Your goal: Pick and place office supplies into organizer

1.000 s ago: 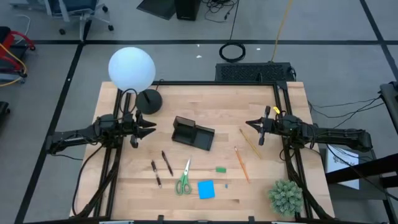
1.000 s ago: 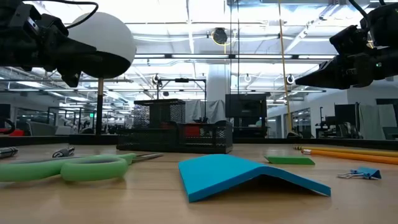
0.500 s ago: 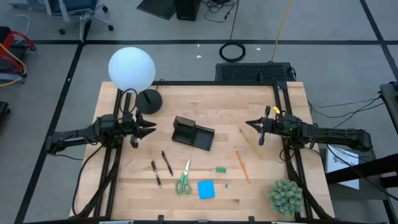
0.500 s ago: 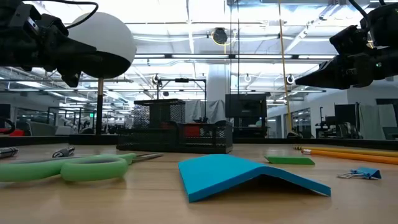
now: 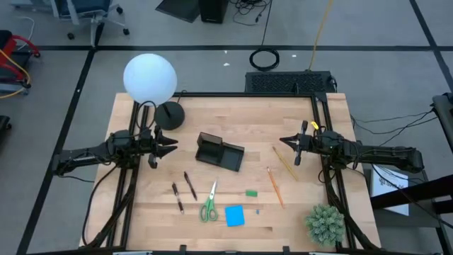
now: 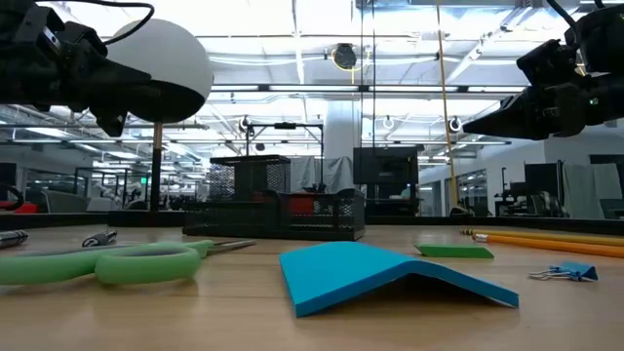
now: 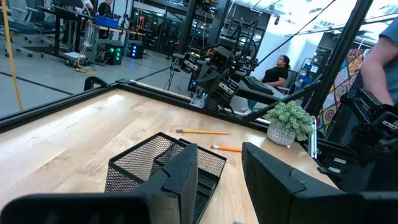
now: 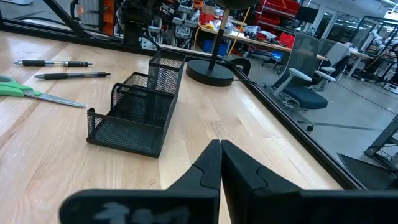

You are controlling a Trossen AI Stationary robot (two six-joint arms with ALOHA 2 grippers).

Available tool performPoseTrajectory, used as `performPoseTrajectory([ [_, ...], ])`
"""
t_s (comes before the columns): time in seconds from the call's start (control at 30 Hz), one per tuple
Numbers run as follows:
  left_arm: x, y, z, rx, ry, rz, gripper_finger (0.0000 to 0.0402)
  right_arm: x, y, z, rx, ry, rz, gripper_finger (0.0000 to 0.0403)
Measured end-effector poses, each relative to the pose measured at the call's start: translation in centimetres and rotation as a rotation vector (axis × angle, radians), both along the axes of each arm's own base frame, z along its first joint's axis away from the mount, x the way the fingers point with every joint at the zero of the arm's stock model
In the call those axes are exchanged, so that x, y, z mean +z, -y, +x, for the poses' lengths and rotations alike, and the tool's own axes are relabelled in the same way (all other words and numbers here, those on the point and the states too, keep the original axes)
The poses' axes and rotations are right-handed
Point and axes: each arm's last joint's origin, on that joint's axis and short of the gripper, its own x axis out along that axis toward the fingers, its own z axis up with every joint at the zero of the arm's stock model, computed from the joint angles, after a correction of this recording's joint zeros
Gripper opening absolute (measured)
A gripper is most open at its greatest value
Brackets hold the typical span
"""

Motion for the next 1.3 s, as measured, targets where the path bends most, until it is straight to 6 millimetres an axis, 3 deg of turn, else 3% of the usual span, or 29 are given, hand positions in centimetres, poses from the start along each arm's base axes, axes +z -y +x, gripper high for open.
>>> performPoseTrajectory([
  [1.3,0.0,0.0,0.0,0.0,0.0,0.0,0.0127,0.0,0.0,0.0,0.007,-0.013,-0.046,0.0],
])
